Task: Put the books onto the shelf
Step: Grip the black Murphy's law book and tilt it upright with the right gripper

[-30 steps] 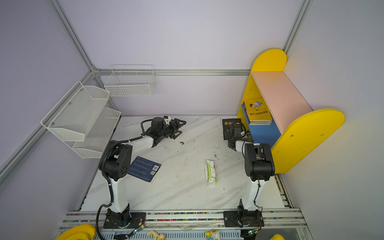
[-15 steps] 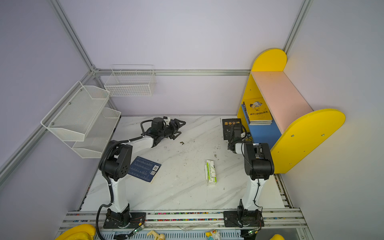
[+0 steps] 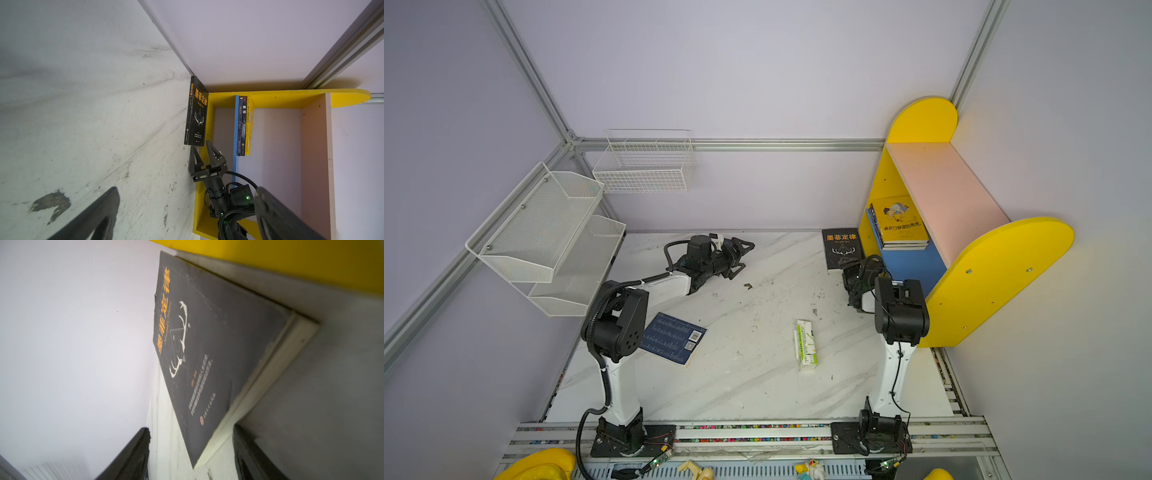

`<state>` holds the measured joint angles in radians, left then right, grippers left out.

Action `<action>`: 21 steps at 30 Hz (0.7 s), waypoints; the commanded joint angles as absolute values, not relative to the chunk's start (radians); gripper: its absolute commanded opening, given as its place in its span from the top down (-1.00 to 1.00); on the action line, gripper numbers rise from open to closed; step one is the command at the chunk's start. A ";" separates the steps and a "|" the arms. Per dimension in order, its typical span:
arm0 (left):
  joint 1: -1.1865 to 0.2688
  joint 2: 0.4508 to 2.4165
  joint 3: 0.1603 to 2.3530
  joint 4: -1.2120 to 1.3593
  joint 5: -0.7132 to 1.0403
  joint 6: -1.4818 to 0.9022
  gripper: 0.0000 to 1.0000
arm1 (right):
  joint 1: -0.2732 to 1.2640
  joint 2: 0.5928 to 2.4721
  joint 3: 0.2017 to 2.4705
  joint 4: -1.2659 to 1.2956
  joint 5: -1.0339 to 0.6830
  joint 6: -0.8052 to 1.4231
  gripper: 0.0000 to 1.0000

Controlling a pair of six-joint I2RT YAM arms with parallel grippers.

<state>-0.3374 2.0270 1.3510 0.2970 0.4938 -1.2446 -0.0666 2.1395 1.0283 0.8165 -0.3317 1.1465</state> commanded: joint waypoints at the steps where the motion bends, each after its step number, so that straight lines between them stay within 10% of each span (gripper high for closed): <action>1: -0.348 1.991 1.391 0.338 0.502 -1.243 -0.99 | -0.023 2.171 1.097 0.800 -0.411 1.125 -0.31; 14: -0.348 1.986 1.354 0.369 0.508 -1.259 -0.99 | -0.010 2.166 1.103 0.903 -0.390 1.163 0.06; 21: -0.348 1.982 1.335 0.379 0.508 -1.266 -0.99 | -0.013 2.022 1.135 0.472 -0.128 1.110 0.03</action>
